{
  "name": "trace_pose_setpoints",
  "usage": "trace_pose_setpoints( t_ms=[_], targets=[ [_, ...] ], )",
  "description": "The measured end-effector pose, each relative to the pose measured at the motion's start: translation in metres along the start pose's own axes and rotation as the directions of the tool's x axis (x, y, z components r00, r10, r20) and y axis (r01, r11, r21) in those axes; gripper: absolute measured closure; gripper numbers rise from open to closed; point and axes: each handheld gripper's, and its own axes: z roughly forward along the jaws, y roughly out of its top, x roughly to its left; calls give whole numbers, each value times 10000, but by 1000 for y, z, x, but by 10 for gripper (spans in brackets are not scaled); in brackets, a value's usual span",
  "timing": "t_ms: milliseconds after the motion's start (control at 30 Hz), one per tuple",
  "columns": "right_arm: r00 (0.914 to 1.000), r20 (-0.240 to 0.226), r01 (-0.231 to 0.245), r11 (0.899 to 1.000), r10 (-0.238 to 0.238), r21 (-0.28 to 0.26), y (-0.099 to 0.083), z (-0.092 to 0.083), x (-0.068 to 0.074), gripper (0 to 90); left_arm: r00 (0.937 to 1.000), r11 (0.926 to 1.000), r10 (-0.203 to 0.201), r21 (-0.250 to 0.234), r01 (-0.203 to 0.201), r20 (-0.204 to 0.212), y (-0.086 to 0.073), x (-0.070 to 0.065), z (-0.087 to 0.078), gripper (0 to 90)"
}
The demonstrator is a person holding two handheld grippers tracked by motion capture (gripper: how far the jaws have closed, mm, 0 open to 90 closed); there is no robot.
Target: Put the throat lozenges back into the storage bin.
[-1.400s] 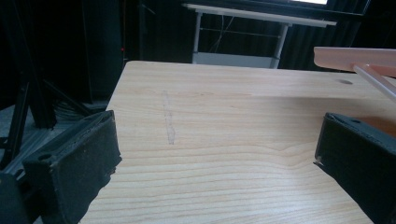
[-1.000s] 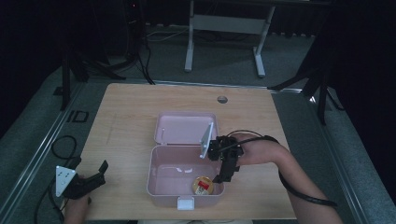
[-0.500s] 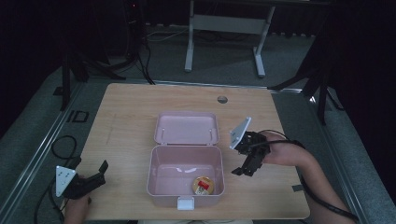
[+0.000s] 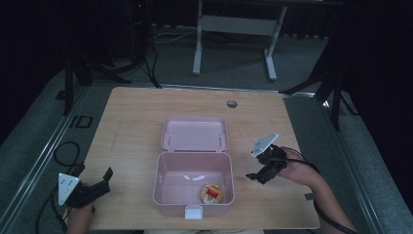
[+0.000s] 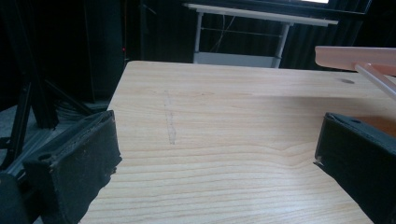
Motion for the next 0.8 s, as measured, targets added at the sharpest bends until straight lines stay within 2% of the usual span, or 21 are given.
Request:
trace_pose_setpoints(
  t_ms=[33, 67, 100, 133, 167, 200, 233, 267, 333, 367, 400, 433, 467, 500, 600, 633, 667, 733, 800],
  targets=[
    [10000, 0, 0, 10000, 0, 0, 0, 0, 0, 128, 10000, 10000, -5, -8, 5, -1, 0, 0, 0, 3],
    [9980, 473, -396, 9988, 410, -304, -13, 10, -4, 126, 10000, 10000, -6, -7, 6, 1, 0, 0, 0, 3],
    [9980, 473, -396, 9988, 410, -304, -13, 10, -4, 126, 10000, 10000, -1, -8, 1, 0, 0, 0, 0, 3],
    [9944, 728, -722, 9953, 769, -648, -22, 16, -6, 126, 10000, 10000, -12, -15, 12, 1, 0, 0, 0, 3],
    [9944, 728, -722, 9953, 769, -648, -22, 16, -6, 126, 10000, 10000, -12, -15, 12, 1, 0, 0, 0, 3],
    [9874, 1062, -1068, 9892, 1175, -1008, -30, 21, -8, 125, 10000, 10000, -24, -22, 24, 7, 0, 0, 0, 3],
    [9827, 1234, -1241, 9853, 1384, -1173, -34, 23, -8, 125, 10000, 10000, -24, -22, 24, 7, 0, 0, 0, 3],
    [9827, 1234, -1241, 9853, 1384, -1173, -34, 23, -8, 125, 10000, 10000, -22, -20, 22, 8, 0, 0, 0, 3],
    [9698, 1640, -1546, 9752, 1803, -1583, -47, 29, -9, 125, 10000, 10000, -20, -13, 20, 7, 0, 0, 0, 3],
    [9698, 1640, -1546, 9752, 1803, -1583, -47, 29, -9, 125, 10000, 10000, -20, -13, 20, 7, 0, 0, 0, 3],
    [9587, 1840, -1823, 9653, 2167, -1870, -56, 30, -10, 125, 10000, 10000, -18, -16, 18, 0, 0, 0, 0, 3],
    [9525, 1952, -1947, 9601, 2339, -2005, -61, 30, -11, 125, 10000, 10000, -22, -16, 22, 2, 0, 0, 0, 3],
    [9525, 1952, -1947, 9601, 2339, -2005, -61, 30, -11, 125, 10000, 10000, -22, -16, 22, 2, 0, 0, 0, 3],
    [9327, 2393, -2162, 9493, 2700, -2284, -71, 29, -12, 125, 10000, 10000, -29, -20, 29, 1, 0, 0, 0, 3],
    [8992, 2825, -2579, 9263, 3341, -2746, -86, 26, -14, 125, 10000, 10000, -25, -8, 25, -1, 0, 0, 0, 3],
    [8908, 2845, -2738, 9182, 3543, -2862, -90, 25, -14, 125, 10000, 10000, -22, 0, 22, -3, 0, 0, 0, 3],
    [8855, 2806, -2894, 9120, 3704, -2907, -95, 25, -15, 125, 10000, 10000, -13, 6, 13, -13, 0, 0, 0, 3],
    [8736, 2975, -2993, 9072, 3851, -2955, -103, 25, -15, 125, 10000, 10000, 1, 17, -1, -27, 0, 0, 0, 3],
    [8705, 2986, -3058, 9053, 3913, -2948, -106, 25, -15, 125, 10000, 10000, 1, 17, -1, -27, 0, 0, 0, 3]
  ],
)
